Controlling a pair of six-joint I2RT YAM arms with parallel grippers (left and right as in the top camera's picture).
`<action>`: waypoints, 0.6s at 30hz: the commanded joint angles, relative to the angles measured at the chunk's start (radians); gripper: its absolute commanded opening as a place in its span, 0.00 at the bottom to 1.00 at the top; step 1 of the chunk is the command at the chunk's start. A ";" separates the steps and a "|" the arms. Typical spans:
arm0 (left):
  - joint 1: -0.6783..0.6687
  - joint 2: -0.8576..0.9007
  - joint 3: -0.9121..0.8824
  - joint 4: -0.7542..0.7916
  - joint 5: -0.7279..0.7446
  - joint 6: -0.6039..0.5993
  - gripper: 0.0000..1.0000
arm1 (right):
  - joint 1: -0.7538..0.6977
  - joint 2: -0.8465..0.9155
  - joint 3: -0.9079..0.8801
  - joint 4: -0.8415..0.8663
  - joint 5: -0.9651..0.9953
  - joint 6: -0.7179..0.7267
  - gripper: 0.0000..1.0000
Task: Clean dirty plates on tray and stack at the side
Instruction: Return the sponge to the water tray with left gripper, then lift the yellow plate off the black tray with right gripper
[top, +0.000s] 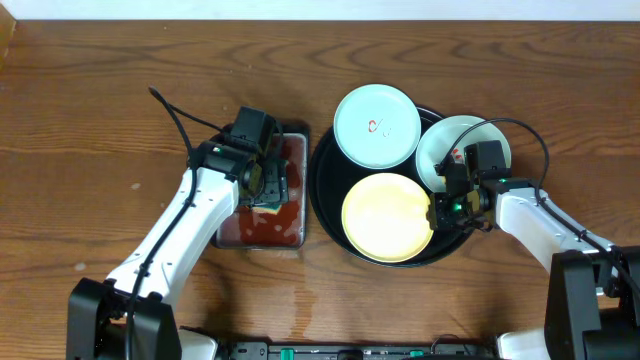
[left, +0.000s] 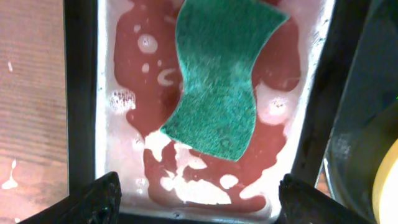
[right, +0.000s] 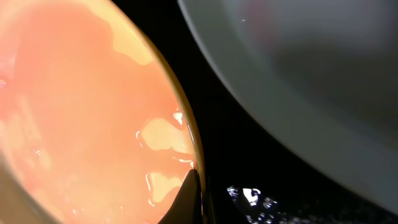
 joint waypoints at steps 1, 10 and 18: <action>0.002 0.002 -0.013 -0.008 -0.001 0.008 0.82 | 0.005 0.015 -0.003 -0.003 -0.097 -0.006 0.01; 0.002 0.002 -0.039 -0.008 -0.001 0.008 0.82 | 0.005 -0.022 0.000 0.000 -0.147 -0.005 0.01; 0.002 0.002 -0.039 -0.008 -0.001 0.008 0.82 | 0.006 -0.193 0.003 -0.002 -0.037 -0.004 0.01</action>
